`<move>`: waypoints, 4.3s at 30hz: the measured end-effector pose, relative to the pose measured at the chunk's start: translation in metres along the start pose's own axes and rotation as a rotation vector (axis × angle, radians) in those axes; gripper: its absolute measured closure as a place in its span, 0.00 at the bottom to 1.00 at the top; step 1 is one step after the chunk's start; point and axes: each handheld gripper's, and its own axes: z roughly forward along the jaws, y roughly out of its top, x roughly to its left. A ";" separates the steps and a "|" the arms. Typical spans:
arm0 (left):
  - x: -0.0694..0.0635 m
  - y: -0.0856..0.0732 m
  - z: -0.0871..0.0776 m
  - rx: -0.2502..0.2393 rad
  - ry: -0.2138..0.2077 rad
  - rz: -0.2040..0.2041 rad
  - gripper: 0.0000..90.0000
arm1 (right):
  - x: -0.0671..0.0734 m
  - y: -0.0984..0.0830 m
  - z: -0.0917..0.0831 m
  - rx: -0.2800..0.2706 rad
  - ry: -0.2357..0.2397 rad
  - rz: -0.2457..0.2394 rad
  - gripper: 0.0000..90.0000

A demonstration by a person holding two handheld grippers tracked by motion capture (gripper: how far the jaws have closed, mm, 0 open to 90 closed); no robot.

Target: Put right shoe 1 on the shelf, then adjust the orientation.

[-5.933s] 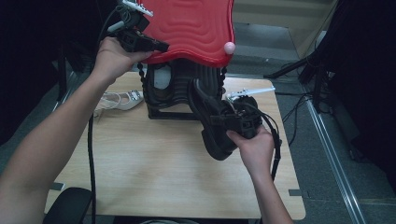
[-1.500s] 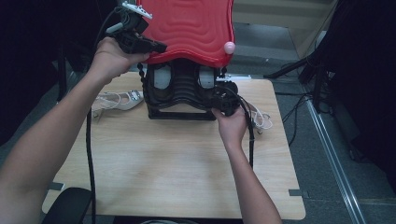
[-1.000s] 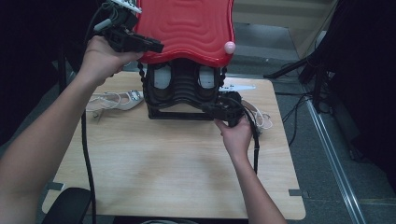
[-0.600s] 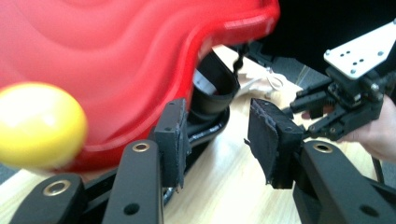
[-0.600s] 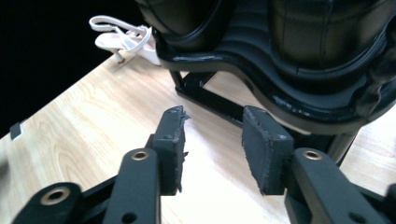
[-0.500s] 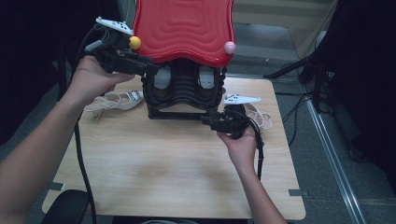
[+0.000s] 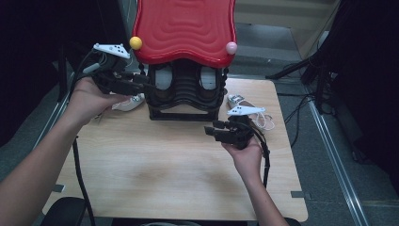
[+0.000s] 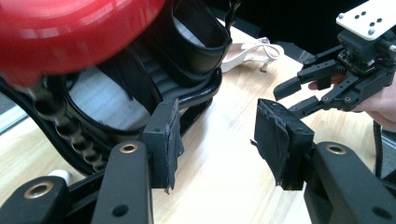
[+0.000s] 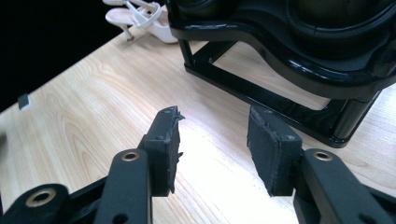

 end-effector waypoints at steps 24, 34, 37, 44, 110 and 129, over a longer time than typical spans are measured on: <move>0.015 -0.080 0.020 0.001 -0.030 -0.057 0.79 | -0.002 -0.036 0.006 0.025 0.030 0.036 0.64; 0.032 -0.113 0.039 0.035 0.000 -0.099 0.91 | 0.003 -0.045 0.011 0.033 0.038 0.030 0.64; 0.040 -0.124 0.045 0.051 0.001 -0.125 0.94 | 0.002 -0.047 0.012 0.032 0.041 0.040 0.64; 0.055 -0.146 0.054 0.073 0.024 -0.158 0.98 | 0.001 -0.049 0.014 0.047 0.031 0.034 0.64; 0.169 -0.162 0.140 0.097 0.267 -0.316 1.00 | 0.005 -0.071 0.007 0.058 -0.032 0.059 0.64; 0.153 -0.155 0.124 0.095 0.178 -0.335 0.98 | 0.001 -0.073 0.004 0.040 -0.041 0.065 0.64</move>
